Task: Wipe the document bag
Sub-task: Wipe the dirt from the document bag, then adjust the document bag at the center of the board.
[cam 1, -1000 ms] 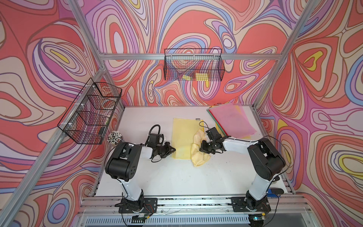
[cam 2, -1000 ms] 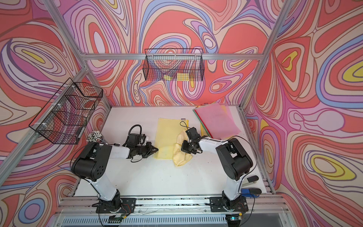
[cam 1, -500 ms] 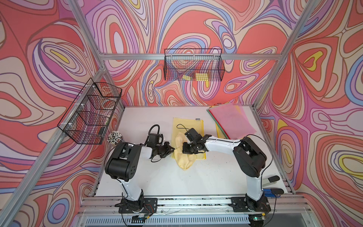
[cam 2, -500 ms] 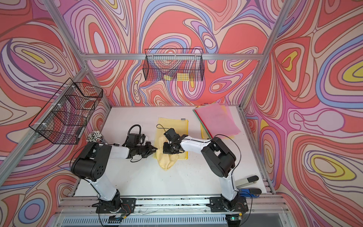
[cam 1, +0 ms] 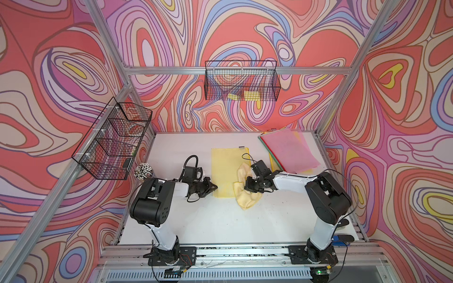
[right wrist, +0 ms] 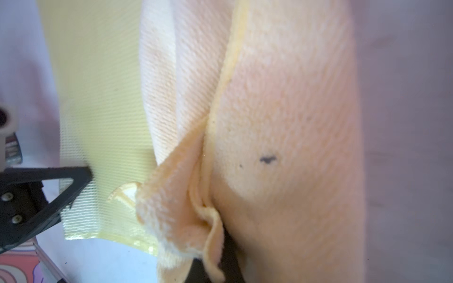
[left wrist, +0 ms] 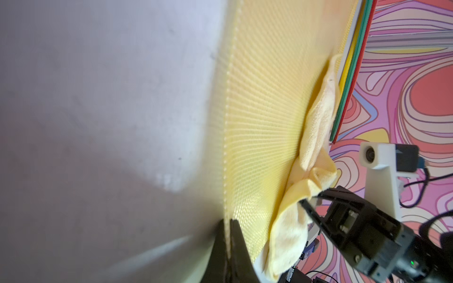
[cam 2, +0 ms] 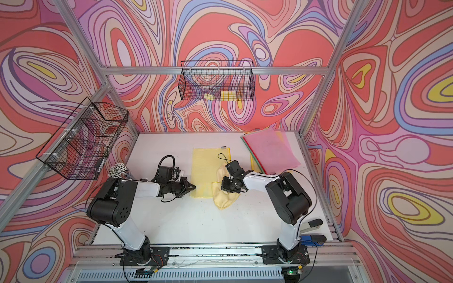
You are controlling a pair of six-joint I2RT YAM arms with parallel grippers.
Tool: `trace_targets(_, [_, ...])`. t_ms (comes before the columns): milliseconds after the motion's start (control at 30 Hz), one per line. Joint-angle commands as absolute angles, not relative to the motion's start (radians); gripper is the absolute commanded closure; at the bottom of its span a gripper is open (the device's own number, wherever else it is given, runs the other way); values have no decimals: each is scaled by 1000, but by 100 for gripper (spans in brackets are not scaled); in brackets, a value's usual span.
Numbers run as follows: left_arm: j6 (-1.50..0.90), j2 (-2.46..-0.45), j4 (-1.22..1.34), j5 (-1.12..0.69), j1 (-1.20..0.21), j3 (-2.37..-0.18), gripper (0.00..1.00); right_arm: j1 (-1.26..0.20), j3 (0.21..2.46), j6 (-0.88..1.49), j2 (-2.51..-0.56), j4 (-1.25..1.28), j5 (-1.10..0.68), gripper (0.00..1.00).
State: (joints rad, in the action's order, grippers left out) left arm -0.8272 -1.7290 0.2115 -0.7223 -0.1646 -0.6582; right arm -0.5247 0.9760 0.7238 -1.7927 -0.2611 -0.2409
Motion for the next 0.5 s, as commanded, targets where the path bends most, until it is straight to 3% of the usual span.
trace_targets(0, [-792,-1641,128,-693,-83,-644,100,-474,890,683,-1779,-402,-123,100])
trace_targets(233, [-626,-1345,-243,-653,46,-744,100,-465,928,679,-1724,-435,-90,100])
trace_targets(467, [-422,-1197,-755,-460,55,-1073,100,-465,942,681,-1733,-416,-122,100])
